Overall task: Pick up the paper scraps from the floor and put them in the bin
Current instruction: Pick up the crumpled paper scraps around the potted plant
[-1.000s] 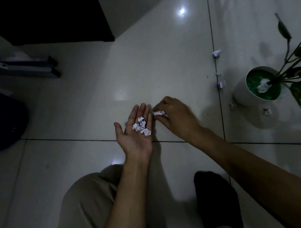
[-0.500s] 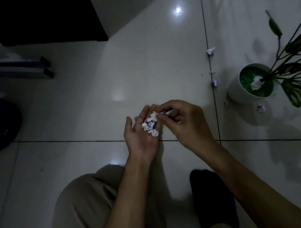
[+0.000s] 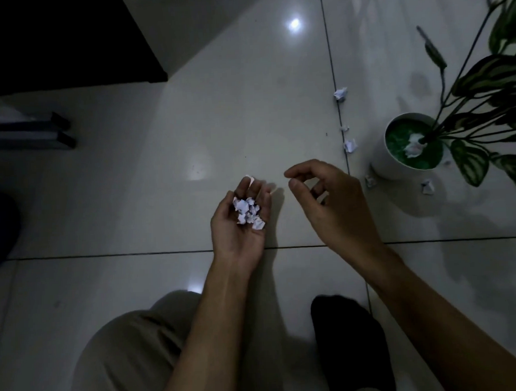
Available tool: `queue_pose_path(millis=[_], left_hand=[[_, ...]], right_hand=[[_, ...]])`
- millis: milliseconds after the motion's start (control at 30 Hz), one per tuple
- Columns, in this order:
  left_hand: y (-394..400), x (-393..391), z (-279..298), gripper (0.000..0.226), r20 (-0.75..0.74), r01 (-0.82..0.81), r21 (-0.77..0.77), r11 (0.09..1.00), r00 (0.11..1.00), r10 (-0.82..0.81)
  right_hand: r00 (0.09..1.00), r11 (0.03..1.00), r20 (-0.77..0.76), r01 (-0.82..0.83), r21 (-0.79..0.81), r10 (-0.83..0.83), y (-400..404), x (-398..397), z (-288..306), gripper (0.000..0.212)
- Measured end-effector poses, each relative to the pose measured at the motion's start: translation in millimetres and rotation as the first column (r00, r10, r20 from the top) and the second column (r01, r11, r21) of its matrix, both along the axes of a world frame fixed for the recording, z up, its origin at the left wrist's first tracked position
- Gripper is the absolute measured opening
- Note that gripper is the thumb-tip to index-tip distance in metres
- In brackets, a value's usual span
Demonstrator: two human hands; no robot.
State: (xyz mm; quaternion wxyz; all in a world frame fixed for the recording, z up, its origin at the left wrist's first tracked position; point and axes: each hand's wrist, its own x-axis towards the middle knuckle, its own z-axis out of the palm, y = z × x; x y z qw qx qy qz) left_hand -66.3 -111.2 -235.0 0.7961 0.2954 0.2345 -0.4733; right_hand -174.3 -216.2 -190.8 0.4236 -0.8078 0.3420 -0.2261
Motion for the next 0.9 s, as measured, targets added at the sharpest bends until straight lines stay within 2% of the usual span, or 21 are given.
queue_pose_path(millis=[133,300,400,500,567,633,733,900], left_hand=[[2.6,0.7,0.1,0.039,0.005,-0.006,-0.005,1.0,1.0,0.006],[10.1,5.6,1.3,0.034,0.01,-0.027,0.004,1.0,1.0,0.027],[13.7,11.3,0.3,0.037,0.003,-0.045,0.02,0.999,0.999,0.045],[16.9,15.3,-2.2,0.04,-0.01,-0.063,0.014,0.998,0.998,0.063],[18.9,16.3,-3.7,0.042,-0.009,-0.067,0.009,0.998,0.998,0.067],[19.5,15.7,-4.0,0.044,-0.011,-0.072,0.001,0.997,0.997,0.072],[17.0,13.5,-3.6,0.046,-0.024,-0.073,-0.01,0.997,0.997,0.072],[5.8,4.6,-1.5,0.047,-0.032,0.001,-0.008,1.0,0.999,-0.002]], right_hand=[[0.996,0.999,-0.076,-0.035,0.015,0.036,-7.7,4.6,-21.3,0.027],[0.949,0.968,-0.213,-0.246,-0.038,0.233,-18.0,34.1,-39.6,0.045],[0.897,0.929,-0.298,-0.363,-0.072,0.327,-20.4,51.2,-45.5,0.046],[0.866,0.9,-0.356,-0.416,-0.126,0.351,-18.8,58.8,-49.5,0.032],[0.886,0.914,-0.331,-0.384,-0.128,0.325,-18.3,57.8,-48.6,0.02],[0.939,0.953,-0.234,-0.283,-0.109,0.252,-19.8,51.6,-42.6,0.014],[0.986,0.983,-0.063,-0.161,-0.086,0.156,-19.2,36.5,-24.0,0.019],[0.936,0.944,-0.13,-0.33,-0.014,0.326,2.1,20.2,-3.1,0.037]])
